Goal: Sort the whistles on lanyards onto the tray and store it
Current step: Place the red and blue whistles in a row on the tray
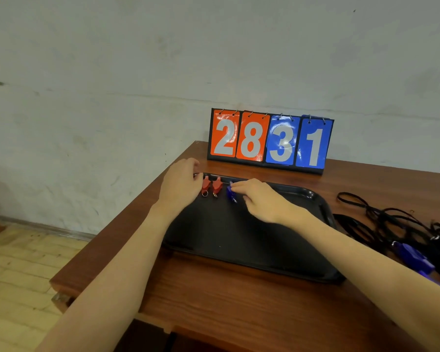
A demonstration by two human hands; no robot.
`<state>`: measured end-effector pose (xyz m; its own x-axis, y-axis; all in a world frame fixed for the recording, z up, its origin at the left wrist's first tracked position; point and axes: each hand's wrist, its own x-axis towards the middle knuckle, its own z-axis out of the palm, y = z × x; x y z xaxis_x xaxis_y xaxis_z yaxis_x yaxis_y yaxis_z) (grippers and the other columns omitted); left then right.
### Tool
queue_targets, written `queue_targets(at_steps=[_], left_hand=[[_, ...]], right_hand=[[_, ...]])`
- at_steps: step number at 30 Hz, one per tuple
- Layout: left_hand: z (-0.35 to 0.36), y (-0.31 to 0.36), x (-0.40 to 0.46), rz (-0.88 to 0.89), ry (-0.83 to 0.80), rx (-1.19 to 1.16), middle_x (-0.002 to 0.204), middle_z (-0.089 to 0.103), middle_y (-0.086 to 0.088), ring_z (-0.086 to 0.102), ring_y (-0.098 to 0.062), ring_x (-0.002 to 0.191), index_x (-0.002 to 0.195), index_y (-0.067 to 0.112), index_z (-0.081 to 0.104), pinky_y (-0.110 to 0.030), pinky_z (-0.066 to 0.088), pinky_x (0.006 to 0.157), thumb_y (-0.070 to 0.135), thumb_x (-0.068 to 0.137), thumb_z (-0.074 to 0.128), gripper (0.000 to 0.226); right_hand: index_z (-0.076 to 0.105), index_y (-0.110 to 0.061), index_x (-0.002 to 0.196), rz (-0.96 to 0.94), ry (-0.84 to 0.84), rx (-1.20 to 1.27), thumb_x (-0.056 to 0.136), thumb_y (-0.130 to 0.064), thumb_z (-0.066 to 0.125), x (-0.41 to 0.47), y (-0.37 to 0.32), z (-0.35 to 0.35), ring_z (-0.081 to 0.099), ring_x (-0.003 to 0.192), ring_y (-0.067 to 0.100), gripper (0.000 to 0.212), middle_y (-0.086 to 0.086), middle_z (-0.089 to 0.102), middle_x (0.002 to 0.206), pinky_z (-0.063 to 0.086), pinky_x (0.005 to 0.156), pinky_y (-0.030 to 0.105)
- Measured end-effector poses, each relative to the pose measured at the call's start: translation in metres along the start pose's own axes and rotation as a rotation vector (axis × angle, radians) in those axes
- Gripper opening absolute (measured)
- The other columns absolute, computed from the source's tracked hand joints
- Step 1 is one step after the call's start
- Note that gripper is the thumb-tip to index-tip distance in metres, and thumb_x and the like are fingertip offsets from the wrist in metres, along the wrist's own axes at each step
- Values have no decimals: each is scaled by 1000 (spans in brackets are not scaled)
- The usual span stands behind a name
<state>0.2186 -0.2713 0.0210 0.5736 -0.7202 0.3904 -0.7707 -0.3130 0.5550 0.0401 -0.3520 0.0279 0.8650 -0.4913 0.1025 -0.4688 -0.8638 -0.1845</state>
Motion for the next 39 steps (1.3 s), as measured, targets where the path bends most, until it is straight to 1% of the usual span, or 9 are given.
queue_targets(at_steps=[4, 15, 20, 23, 27, 30, 34, 37, 39], left_hand=[[0, 0, -2, 57, -10, 53, 134, 55, -5, 54, -21, 121, 132, 17, 53, -33, 43, 101, 23, 93, 58, 39], [-3, 1, -5, 108, 5, 73, 131, 56, -4, 55, -19, 118, 129, 19, 54, -31, 44, 99, 25, 93, 58, 37], [-11, 18, -22, 254, -8, 126, 140, 51, -3, 49, -21, 126, 137, 22, 48, -37, 39, 105, 29, 94, 57, 45], [-13, 37, -38, 432, -10, 236, 142, 49, -3, 45, -22, 131, 140, 20, 45, -39, 34, 109, 28, 94, 56, 48], [-7, 86, -62, 680, -38, 242, 138, 53, -2, 46, -19, 129, 137, 19, 49, -36, 33, 108, 27, 94, 57, 45], [8, 131, -84, 811, -119, 135, 133, 53, 2, 45, -13, 125, 132, 21, 54, -29, 33, 104, 28, 93, 56, 39], [36, 178, -117, 953, -218, 70, 125, 58, 4, 50, -12, 114, 125, 20, 60, -30, 40, 98, 33, 94, 54, 34], [53, 209, -142, 1003, -295, 27, 117, 63, 4, 54, -14, 109, 119, 20, 64, -35, 44, 94, 35, 93, 55, 31], [61, 223, -154, 998, -314, 26, 112, 65, 5, 55, -13, 105, 115, 22, 66, -33, 45, 91, 37, 94, 54, 28]], right_hand=[[47, -14, 139, 3, -17, -23, 94, -1, 48, 5, -4, -1, 46, 130, 21, 47, 5, 46, 145, 40, 106, 35], [40, -16, 144, 32, 66, 25, 97, -14, 50, 6, -4, -3, 37, 137, 19, 48, 3, 40, 150, 30, 112, 35], [38, -18, 144, 98, 203, 71, 96, -27, 52, -50, 23, -27, 36, 137, 15, 51, 1, 40, 149, 31, 114, 34], [42, -15, 143, 181, 243, 66, 96, -27, 53, -103, 58, -43, 37, 137, 16, 50, 3, 42, 148, 30, 112, 32], [51, -8, 134, 341, 411, 108, 93, -20, 58, -173, 106, -62, 49, 125, 23, 43, 9, 52, 136, 37, 104, 31], [57, -10, 127, 476, 542, 188, 93, -18, 59, -214, 134, -71, 56, 107, 15, 36, 7, 59, 124, 41, 90, 25], [65, -13, 113, 525, 657, 344, 92, -14, 59, -236, 151, -66, 61, 98, 14, 22, 3, 67, 108, 45, 85, 23], [68, -19, 101, 527, 635, 368, 89, -18, 64, -242, 161, -60, 64, 91, 12, 12, -3, 69, 96, 51, 82, 25], [70, -22, 89, 506, 587, 364, 85, -20, 70, -243, 162, -60, 65, 83, 9, 5, -8, 69, 86, 50, 74, 21]])
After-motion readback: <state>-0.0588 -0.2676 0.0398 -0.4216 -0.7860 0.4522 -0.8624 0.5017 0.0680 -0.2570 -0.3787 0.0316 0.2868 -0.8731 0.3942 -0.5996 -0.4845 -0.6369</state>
